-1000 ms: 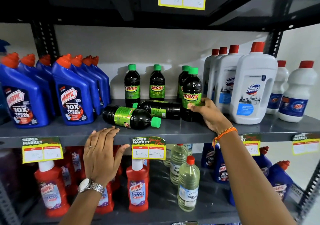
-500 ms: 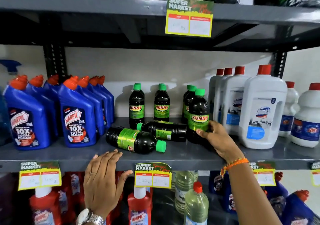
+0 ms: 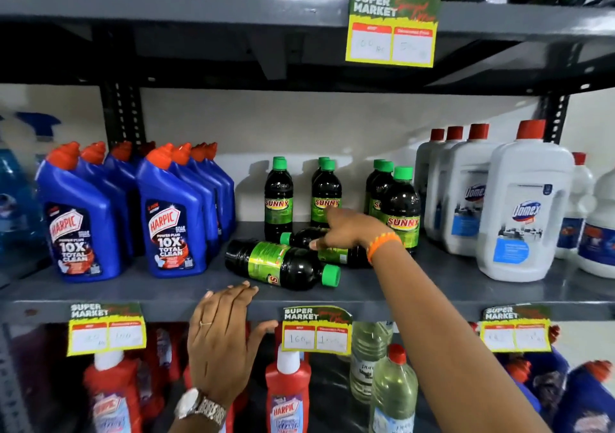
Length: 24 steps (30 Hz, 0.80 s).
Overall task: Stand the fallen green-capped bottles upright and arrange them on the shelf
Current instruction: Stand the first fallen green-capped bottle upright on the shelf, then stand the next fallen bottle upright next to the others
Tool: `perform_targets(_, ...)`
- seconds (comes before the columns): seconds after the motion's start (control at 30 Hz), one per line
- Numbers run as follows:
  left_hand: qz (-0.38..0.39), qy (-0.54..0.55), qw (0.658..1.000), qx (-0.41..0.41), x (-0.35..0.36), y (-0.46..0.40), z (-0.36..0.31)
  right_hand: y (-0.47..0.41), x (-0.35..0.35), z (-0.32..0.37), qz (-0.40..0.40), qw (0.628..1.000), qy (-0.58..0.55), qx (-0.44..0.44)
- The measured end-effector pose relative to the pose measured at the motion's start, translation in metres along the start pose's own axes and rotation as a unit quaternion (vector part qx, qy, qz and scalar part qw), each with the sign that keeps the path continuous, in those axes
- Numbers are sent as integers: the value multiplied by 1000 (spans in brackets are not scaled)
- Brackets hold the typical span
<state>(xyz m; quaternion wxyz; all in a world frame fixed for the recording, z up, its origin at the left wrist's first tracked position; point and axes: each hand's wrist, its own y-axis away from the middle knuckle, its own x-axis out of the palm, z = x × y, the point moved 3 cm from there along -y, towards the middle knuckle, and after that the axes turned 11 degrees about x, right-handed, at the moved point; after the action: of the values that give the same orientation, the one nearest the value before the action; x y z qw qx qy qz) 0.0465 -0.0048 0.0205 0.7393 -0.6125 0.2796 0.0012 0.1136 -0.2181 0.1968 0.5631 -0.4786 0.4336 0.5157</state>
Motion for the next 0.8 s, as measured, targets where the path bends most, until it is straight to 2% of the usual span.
perform_targets(0.1, 14, 6, 1000, 0, -3, 1, 0, -5, 11, 0, 55, 998, 37, 22)
perform_targets(0.23, 18, 5, 1000, 5, -4, 5, -1, -6, 19, 0, 12, 999, -19, 26)
perform_targets(0.33, 16, 7, 1000, 0, -3, 8, -2, -6, 16, -2, -38, 990, -135, 21)
perform_targets(0.43, 8, 0, 1000, -1, -2, 5, -2, -7, 14, -9, -96, 933, -348, 18)
perform_targets(0.53, 8, -5, 1000, -3, -4, 1, -3, -9, 23, -15, -145, 871, -468, 22)
perform_targets(0.67, 16, 10, 1000, -12, -6, -4, -3, -12, 33, -28, -143, 829, -538, 56)
perform_targets(0.8, 21, 10, 1000, -11, -10, -8, 0, -9, 28, -29, -127, 834, -536, 39)
